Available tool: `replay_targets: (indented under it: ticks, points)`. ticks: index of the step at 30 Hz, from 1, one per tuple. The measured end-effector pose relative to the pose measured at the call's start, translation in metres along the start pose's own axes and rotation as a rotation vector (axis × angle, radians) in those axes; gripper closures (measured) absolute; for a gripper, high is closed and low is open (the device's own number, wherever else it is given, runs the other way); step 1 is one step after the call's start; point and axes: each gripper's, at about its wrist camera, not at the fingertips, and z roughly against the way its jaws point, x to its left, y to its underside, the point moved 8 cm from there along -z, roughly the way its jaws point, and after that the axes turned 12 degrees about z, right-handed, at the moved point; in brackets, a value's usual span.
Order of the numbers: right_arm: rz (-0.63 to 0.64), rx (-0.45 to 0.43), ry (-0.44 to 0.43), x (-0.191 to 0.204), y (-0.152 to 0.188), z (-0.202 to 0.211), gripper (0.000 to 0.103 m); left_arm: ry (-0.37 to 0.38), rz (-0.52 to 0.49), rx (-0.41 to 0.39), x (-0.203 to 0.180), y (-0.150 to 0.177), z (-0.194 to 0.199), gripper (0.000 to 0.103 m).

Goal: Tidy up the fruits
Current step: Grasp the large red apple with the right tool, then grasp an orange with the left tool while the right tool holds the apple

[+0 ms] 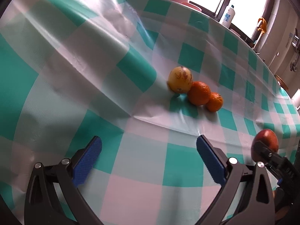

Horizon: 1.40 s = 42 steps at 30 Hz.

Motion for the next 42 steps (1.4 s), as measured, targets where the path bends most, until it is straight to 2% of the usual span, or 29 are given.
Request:
replay_targets:
  ticks: [4,10,13,16,19,21,23,27,28,29,31,34,38,39,40,42]
  points:
    - [-0.062,-0.048,-0.02,0.007,0.001,0.004,0.043,-0.003,-0.078,-0.025,-0.012,0.005,0.003,0.002]
    - [0.017,-0.045,-0.01,0.024,0.002,0.001,0.042,0.019,-0.143,-0.017,-0.03,0.003,-0.003,0.002]
    - [0.014,-0.042,-0.01,0.022,0.003,0.001,0.042,-0.052,-0.232,-0.042,-0.043,-0.007,-0.016,0.014]
    - [0.01,-0.04,-0.013,0.021,0.003,0.001,0.042,-0.107,-0.304,-0.015,-0.051,-0.015,-0.036,0.023]
    - [0.008,-0.03,-0.008,0.021,0.004,0.0,0.042,-0.084,-0.304,0.018,-0.055,-0.02,-0.048,0.025]
    - [0.008,-0.022,-0.002,0.02,0.004,-0.002,0.042,-0.071,-0.332,0.006,-0.063,-0.02,-0.049,0.032]
    - [0.005,-0.015,0.002,0.02,0.005,-0.004,0.042,-0.071,-0.409,-0.011,-0.077,-0.017,-0.049,0.044]
    - [0.001,-0.015,0.003,0.02,0.005,-0.004,0.042,-0.063,-0.555,-0.128,-0.104,-0.022,-0.037,0.045]
    - [0.002,-0.015,0.004,0.02,0.005,-0.004,0.042,-0.057,-0.622,-0.156,-0.113,-0.022,-0.035,0.04]
    - [0.004,-0.014,0.005,0.02,0.005,-0.004,0.042,-0.054,-0.673,-0.158,-0.12,-0.022,-0.035,0.028]
    - [0.007,-0.012,0.008,0.02,0.005,-0.004,0.042,-0.042,-0.787,-0.151,-0.132,-0.019,-0.037,0.017]
    - [0.008,-0.011,0.009,0.021,0.005,-0.005,0.042,-0.042,-0.966,-0.09,-0.143,-0.009,-0.047,0.017]
    - [0.006,-0.005,0.013,0.02,0.006,-0.005,0.042,-0.008,-1.087,0.004,-0.147,0.003,-0.059,0.018]
    - [0.006,-0.003,0.014,0.02,0.006,-0.006,0.042,0.007,-1.11,0.027,-0.147,0.006,-0.062,0.02]
    - [0.007,-0.002,0.015,0.02,0.006,-0.006,0.042,0.015,-1.12,0.048,-0.148,0.009,-0.065,0.031]
    - [0.007,-0.002,0.016,0.02,0.006,-0.006,0.042,-0.004,-1.148,0.02,-0.147,0.009,-0.066,0.04]
